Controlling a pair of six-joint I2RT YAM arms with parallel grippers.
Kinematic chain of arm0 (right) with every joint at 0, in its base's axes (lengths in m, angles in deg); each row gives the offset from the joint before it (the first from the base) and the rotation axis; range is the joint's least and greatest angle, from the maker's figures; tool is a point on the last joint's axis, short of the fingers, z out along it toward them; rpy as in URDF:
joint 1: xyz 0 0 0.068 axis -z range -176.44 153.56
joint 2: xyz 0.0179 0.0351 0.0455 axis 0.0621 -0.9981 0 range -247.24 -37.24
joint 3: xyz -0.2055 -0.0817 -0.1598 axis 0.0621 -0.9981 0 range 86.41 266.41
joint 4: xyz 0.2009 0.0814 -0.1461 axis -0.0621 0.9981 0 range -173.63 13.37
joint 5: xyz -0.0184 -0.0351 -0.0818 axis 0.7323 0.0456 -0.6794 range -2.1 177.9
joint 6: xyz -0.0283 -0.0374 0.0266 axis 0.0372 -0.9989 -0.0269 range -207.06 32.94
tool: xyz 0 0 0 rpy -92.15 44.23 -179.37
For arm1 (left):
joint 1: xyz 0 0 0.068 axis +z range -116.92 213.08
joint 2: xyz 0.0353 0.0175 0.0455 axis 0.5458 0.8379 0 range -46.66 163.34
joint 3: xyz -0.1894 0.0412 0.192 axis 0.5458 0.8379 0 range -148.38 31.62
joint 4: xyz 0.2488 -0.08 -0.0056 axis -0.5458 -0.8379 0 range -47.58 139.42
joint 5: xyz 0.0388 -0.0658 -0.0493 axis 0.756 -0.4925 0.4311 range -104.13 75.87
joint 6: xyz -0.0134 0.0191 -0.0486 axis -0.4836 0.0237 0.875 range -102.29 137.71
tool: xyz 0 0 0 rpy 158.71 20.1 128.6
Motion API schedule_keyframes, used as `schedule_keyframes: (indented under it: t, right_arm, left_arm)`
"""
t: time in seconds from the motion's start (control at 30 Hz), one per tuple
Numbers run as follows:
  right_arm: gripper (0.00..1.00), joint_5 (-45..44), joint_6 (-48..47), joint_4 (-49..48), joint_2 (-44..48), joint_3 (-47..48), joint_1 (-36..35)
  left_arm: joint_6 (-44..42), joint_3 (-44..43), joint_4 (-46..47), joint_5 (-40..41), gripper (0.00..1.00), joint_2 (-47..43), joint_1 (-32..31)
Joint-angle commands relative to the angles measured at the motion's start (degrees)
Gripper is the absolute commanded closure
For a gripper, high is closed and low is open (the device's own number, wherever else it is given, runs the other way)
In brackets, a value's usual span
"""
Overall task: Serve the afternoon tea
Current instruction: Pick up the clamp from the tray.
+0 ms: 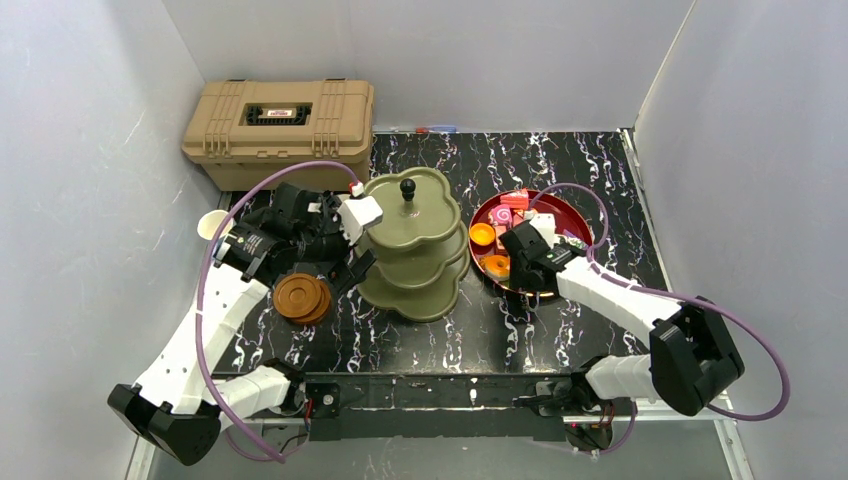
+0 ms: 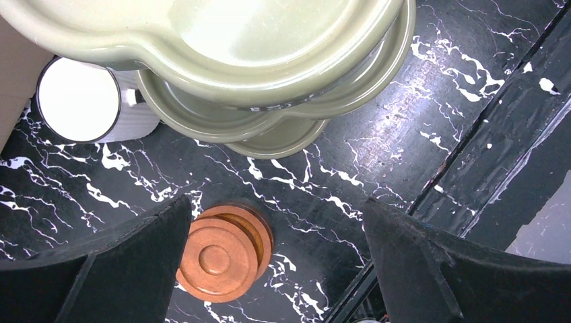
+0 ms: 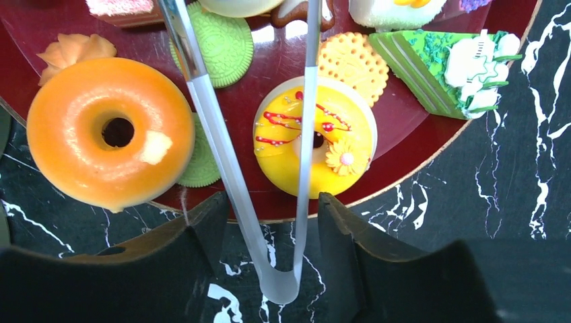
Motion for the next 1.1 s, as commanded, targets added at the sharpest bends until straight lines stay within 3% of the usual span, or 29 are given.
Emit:
schedule_keyframes:
  t: [0.0, 0.33, 0.4, 0.5, 0.73, 0.93, 1.07]
  right_arm:
    - [0.43, -6.43, 2.82, -2.86, -0.51, -0.79, -1.91]
    - [0.51, -8.67, 4.69, -4.84, -3.68, -2.83, -3.15]
    - [0.6, -9.08, 4.68, -3.67, -3.33, -1.81, -3.48]
    - [0.7, -9.63, 3.9, -0.26, -0.76, 1.35, -3.62]
    - [0.75, -6.19, -2.13, 5.21, 8.13, 7.21, -3.6]
    - [0.76, 4.81, -8.34, 9.54, 11.84, 13.18, -3.63]
    - [0.74, 13.66, -12.48, 13.71, 13.56, 20.15, -3.63]
  left_arm:
    - [0.13, -2.64, -1.65, -0.75, 0.03, -0.56, 0.18]
    - [0.07, -4.24, -2.56, -0.92, 0.03, -0.17, 0.19]
    - [-0.66, -4.41, -2.86, -1.21, 0.03, -0.22, 0.2]
    - [-2.36, -5.19, -2.93, -2.13, 0.03, -0.92, 0.2]
    - [-9.74, -5.44, -1.23, -7.0, 0.02, -3.53, 0.11]
    - [-19.52, -5.42, -0.48, -13.69, 0.02, -5.48, -0.11]
    - [-30.78, -5.16, 0.18, -17.95, 0.03, -7.34, -1.66]
